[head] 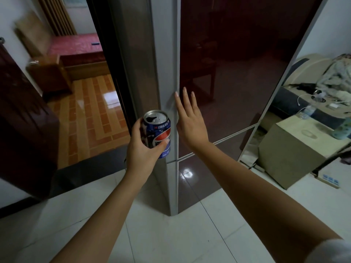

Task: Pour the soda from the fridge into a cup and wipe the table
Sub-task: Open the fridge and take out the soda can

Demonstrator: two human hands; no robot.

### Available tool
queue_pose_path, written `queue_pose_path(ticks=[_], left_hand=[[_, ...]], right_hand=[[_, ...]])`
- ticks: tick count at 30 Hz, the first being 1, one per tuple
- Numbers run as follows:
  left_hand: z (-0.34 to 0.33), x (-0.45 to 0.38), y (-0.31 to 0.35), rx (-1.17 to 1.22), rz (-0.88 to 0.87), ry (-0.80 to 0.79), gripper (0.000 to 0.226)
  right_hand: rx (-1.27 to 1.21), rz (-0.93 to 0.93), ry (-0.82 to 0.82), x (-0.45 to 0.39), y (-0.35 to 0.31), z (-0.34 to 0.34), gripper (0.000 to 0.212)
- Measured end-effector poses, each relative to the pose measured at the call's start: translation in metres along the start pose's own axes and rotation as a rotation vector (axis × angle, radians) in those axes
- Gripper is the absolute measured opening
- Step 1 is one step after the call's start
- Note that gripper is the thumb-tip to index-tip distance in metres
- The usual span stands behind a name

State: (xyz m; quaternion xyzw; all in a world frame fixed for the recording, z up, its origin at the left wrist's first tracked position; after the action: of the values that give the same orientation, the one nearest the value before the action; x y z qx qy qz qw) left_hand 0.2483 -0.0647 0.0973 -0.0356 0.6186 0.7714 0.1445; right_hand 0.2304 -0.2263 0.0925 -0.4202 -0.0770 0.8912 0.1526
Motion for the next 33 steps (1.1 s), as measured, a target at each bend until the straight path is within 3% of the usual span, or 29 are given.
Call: queue_pose_path(ticks=[4, 8, 18, 22, 26, 33], left_hand=[[-0.002, 0.003, 0.001, -0.019, -0.007, -0.014, 0.085], [-0.003, 0.010, 0.004, -0.008, -0.014, -0.050, 0.085], [-0.018, 0.050, 0.016, 0.086, -0.067, -0.226, 0.085], [-0.027, 0.080, 0.017, 0.081, -0.084, -0.351, 0.086], [-0.033, 0.116, 0.016, 0.078, -0.117, -0.487, 0.085], [-0.047, 0.197, 0.013, 0.105, -0.120, -0.810, 0.079]], right_hand=[[-0.018, -0.007, -0.043, 0.000, -0.001, 0.004, 0.087], [-0.182, -0.125, -0.086, 0.006, 0.000, 0.017, 0.075], [-0.495, -0.795, -0.235, 0.087, 0.016, 0.069, 0.032], [-0.782, -1.128, -0.265, 0.132, 0.008, 0.101, 0.038], [-0.908, -1.289, -0.172, 0.181, 0.003, 0.134, 0.038], [-0.870, -1.486, 0.012, 0.279, 0.004, 0.194, 0.046]])
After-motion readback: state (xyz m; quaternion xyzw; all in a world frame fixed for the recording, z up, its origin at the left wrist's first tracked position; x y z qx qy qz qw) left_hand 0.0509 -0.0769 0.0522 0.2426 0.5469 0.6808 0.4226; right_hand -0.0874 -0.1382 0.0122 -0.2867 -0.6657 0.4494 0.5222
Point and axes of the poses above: each hand's wrist, its own x-axis away from the middle knuckle, its own z-axis out of the back of the hand, y = z × x, the point moved 1 cm from there along -x, towards the middle knuckle, and after that the axes turned 13 degrees about y, right-handed, at the moved point
